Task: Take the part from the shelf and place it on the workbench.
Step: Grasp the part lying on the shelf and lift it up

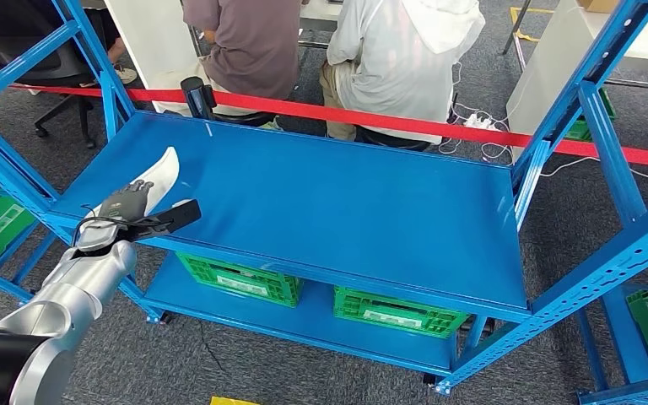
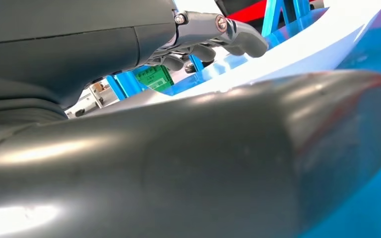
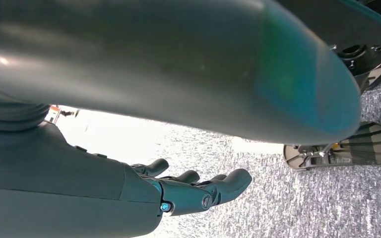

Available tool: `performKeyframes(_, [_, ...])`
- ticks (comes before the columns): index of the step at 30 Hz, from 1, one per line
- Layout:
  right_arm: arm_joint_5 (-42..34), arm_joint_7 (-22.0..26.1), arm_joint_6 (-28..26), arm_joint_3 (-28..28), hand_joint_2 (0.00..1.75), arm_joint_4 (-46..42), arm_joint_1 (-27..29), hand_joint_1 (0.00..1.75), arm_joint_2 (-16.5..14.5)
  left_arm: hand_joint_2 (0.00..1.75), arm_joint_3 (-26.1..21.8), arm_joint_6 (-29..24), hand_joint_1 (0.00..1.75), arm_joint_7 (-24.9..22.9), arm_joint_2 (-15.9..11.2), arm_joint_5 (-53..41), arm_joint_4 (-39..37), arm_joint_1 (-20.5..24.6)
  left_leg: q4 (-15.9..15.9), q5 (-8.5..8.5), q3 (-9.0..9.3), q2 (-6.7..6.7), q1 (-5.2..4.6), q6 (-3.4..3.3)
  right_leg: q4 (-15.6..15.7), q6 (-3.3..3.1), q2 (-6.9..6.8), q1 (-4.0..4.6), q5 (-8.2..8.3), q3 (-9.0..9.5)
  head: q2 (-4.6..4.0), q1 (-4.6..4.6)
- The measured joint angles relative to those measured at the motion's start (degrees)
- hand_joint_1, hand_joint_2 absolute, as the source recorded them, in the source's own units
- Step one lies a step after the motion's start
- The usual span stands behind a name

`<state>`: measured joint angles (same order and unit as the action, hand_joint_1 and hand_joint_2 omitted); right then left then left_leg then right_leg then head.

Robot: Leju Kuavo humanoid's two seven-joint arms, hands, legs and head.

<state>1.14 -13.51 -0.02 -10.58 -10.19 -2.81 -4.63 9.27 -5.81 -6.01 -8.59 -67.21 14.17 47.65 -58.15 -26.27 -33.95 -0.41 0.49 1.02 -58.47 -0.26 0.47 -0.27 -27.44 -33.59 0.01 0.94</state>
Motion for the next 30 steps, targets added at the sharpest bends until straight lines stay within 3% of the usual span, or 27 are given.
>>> performKeyframes(12, [0.05,0.07,0.23,0.01,0.0,0.0,-0.02,0.0,-0.04,0.0,0.5,4.27,0.0,-2.0,-0.58,-0.65,-0.27,0.08,0.0,0.0,0.0,0.0,0.0,0.0,0.0,0.0,0.0,0.0,0.0,0.0,0.01,0.0])
performKeyframes(25, [-0.26,0.09,0.24,-0.13,0.0,0.0,-0.02,0.0,-0.09,0.0,0.92,4.33,0.0,-4.79,-0.54,-2.44,-0.27,0.21,0.0,0.0,0.0,0.01,0.0,0.0,0.0,-0.01,0.0,0.0,-0.01,-0.02,0.0,0.0])
performKeyframes(29, [-0.29,0.09,0.24,-0.16,0.0,0.0,-0.02,0.0,-0.11,1.75,1.04,4.23,0.0,-5.06,-0.53,-2.47,-0.27,0.22,0.0,0.0,0.0,0.01,0.0,0.01,0.0,-0.01,0.0,0.0,-0.01,-0.02,0.0,0.0])
performKeyframes(30, [-0.29,0.09,0.24,-0.17,0.0,0.0,-0.02,0.0,-0.11,1.75,1.09,4.22,0.0,-5.07,-0.53,-2.48,-0.27,0.22,0.0,-0.01,0.0,0.01,0.0,0.01,0.0,-0.01,0.0,0.0,-0.01,-0.02,0.01,0.0])
